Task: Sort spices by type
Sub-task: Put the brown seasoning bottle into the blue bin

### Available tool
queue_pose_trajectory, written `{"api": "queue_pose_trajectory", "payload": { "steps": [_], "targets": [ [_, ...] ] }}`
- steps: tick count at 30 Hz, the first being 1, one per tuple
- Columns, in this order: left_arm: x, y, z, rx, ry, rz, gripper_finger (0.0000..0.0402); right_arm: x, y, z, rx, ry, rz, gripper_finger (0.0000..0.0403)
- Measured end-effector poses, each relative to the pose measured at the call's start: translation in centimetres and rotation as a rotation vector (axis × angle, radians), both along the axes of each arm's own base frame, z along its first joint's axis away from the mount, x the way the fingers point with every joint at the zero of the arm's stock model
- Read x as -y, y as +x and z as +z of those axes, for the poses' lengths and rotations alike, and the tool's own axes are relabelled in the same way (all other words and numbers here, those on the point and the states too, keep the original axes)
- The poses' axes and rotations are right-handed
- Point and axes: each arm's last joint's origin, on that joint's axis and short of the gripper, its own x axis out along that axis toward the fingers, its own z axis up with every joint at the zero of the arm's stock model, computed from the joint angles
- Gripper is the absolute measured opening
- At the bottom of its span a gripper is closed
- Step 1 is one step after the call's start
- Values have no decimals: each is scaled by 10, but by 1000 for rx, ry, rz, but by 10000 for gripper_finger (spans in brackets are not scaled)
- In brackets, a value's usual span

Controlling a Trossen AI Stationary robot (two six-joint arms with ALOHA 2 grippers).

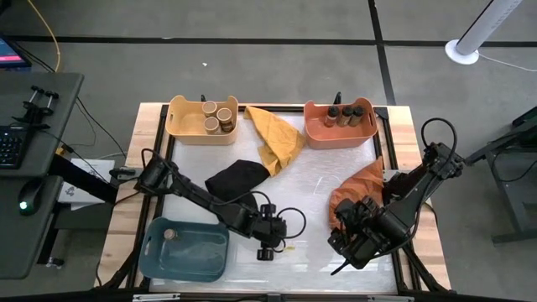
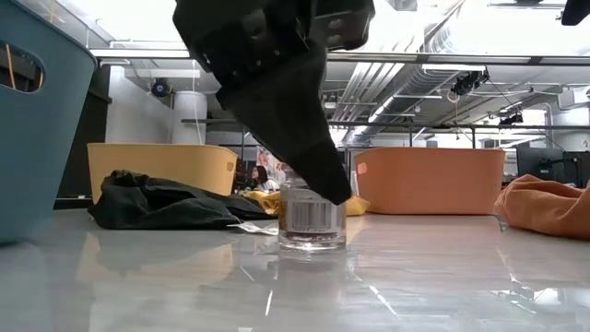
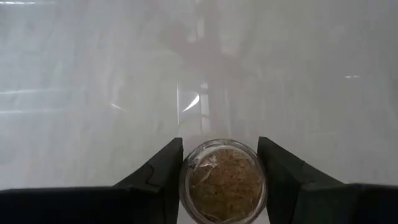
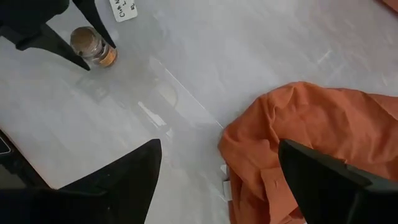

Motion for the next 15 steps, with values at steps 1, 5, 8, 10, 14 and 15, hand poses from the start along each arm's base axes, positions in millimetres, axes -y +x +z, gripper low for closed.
{"api": "queue_pose_trajectory", "payload": {
  "steps": [1, 5, 8, 10, 14, 15],
  "targets": [
    [1, 0, 0, -1, -2, 0, 136, 0, 0, 0, 3, -3, 0, 319],
    [0, -6, 11, -4, -3, 1, 136, 0, 0, 0, 14, -15, -1, 319],
    [-5, -14, 44, 26, 28, 24, 136, 1, 1, 0, 24, -25, -2, 319],
    [-11, -23, 77, 77, 64, 49, 136, 1, 1, 1, 32, -32, -2, 319],
    [-21, -68, 139, 119, 100, 120, 136, 1, 1, 1, 44, -45, -3, 319],
    [-21, -84, 154, 124, 91, 144, 136, 2, 2, 1, 49, -51, -5, 319]
  ]
}}
